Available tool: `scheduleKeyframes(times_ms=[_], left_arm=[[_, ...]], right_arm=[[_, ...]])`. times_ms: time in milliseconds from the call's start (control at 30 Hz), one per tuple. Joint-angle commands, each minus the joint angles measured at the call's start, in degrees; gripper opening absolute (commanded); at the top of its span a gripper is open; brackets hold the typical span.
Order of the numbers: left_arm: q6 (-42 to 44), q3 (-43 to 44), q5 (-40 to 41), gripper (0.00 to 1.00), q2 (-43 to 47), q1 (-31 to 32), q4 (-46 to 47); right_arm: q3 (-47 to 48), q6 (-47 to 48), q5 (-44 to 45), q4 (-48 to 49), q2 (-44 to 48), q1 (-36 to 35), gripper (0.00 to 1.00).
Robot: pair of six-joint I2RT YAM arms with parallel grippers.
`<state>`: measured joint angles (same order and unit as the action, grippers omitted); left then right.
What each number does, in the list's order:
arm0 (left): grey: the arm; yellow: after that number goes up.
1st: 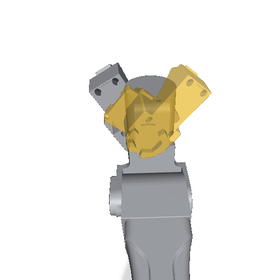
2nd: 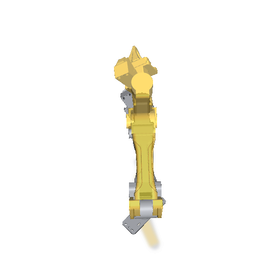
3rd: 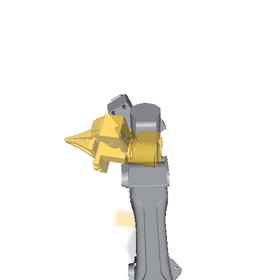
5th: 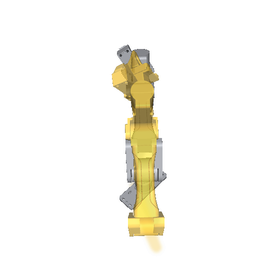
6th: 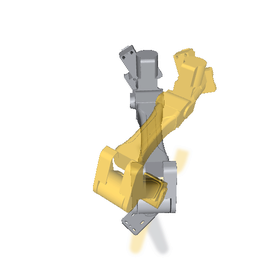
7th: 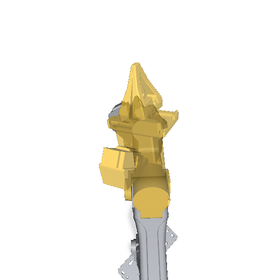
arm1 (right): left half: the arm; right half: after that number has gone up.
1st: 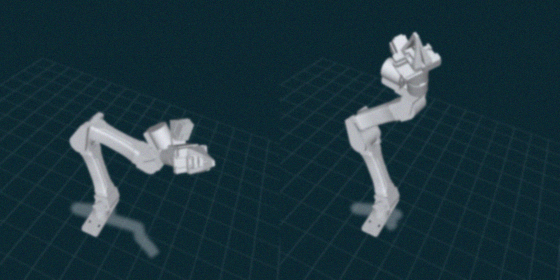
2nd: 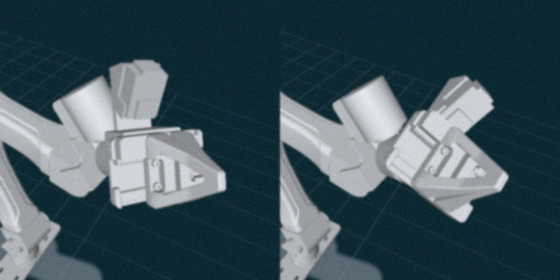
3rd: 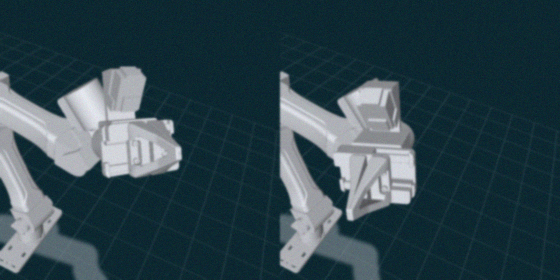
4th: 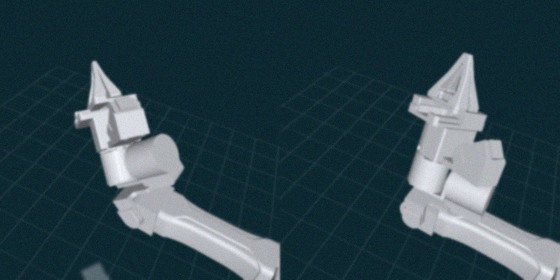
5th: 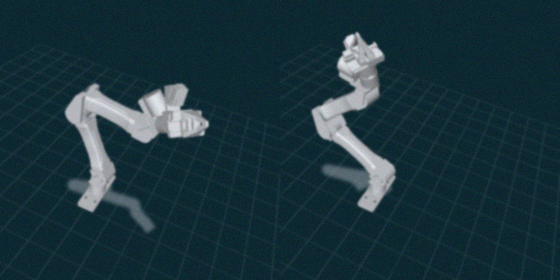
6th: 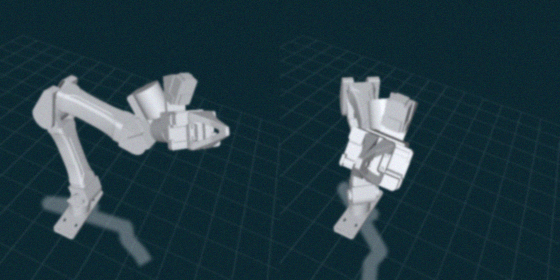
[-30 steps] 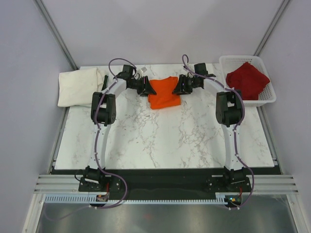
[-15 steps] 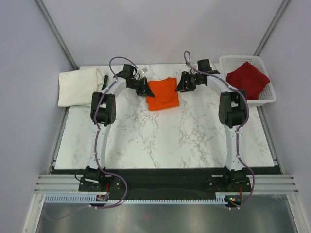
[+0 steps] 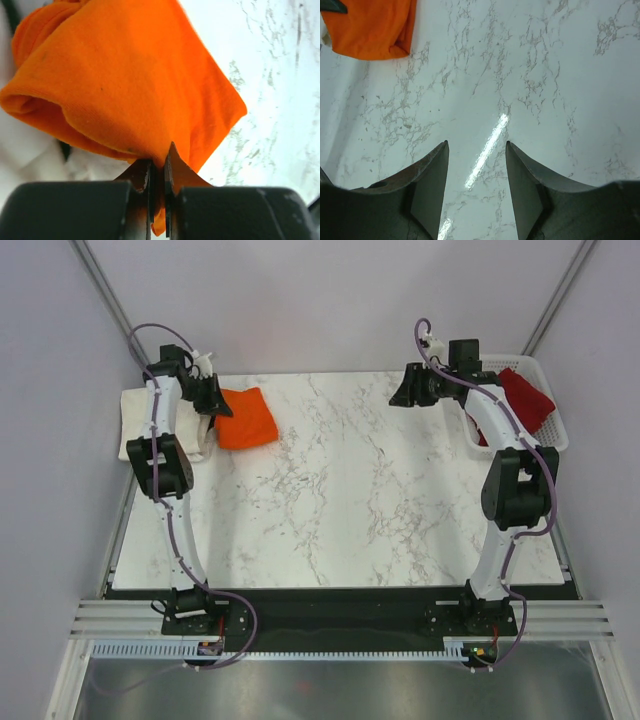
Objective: Fold and stack the t-shirts
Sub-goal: Neatly place the folded tshirt to the corner
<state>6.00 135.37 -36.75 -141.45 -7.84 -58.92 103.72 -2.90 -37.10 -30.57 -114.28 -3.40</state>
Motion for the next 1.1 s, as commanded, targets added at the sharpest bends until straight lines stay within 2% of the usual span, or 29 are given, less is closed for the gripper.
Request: scheduleKeyframes(times_ms=[0,367,600,1067], left_arm=[[10.51,8.68,6.33,0.02,0.12,0.63,-10.16],[16.85,8.68,17.76,0.02,6.52,0.63,-10.26],[17.82,12.11,21.19,0.02,10.92,0.72,-9.20],[24.41,11.93,31.39,0.02,16.29,-0.42,-8.15]], right_arm=[[-2.12,1.23,0.19,-0.64,2.65,-0.56,0.57],[-5.72,0.35,-0.69,-0.19,6.52,-0.12,0.58],[-8.10,-1.15,-1.66,0.60,8.28,0.32,0.58],[-11.96,-2.82,-2.36,1.48,11.62,1.20,0.58]])
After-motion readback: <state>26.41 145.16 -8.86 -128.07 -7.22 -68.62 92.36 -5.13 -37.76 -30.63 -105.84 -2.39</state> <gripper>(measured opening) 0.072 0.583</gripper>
